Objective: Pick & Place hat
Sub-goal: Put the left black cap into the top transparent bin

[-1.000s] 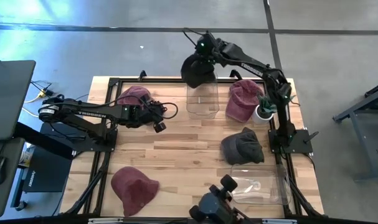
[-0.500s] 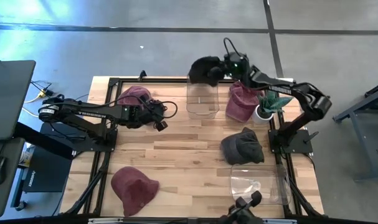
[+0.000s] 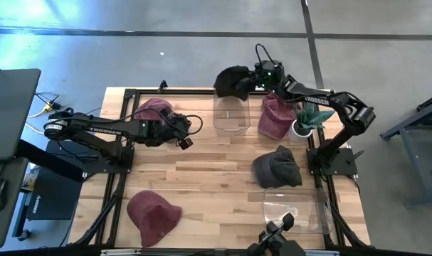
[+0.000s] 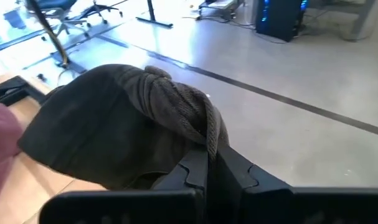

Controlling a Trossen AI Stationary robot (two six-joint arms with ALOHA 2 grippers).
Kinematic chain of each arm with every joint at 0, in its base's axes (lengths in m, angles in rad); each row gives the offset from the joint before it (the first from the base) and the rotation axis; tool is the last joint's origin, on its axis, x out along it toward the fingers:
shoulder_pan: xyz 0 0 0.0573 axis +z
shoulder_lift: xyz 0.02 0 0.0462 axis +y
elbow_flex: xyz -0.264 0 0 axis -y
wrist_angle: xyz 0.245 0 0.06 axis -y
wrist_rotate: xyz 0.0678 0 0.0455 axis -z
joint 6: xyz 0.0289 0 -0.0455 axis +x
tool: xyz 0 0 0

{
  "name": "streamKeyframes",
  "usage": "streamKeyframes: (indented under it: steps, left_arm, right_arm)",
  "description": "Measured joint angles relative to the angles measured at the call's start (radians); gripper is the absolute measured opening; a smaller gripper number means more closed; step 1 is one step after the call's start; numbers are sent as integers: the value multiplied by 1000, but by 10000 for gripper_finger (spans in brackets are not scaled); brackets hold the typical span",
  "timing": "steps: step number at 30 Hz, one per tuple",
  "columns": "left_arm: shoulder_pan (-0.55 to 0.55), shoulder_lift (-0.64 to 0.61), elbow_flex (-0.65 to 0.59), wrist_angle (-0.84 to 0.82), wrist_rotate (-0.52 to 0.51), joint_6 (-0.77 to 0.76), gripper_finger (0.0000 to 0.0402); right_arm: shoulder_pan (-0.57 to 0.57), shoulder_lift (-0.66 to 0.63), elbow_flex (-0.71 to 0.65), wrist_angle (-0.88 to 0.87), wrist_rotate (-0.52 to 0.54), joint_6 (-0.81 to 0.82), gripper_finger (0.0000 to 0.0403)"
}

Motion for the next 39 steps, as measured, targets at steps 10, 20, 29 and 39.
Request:
streamKeyframes:
  steps: [10,20,29,39]
  left_arm:
    - [0,0,0,5,-1,0,163]
    - [0,0,0,20,0,16,163]
    - [0,0,0,29,20,23,163]
    - [0,0,0,27,27,23,163]
  right_arm:
    - [-6,32,0,49,-90,-11,11]
    - [-7,90,0,88,-42,-24,12]
    - [0,82,2,87,-41,-84,101]
    - [-1,-26,10,42,-32,-39,223]
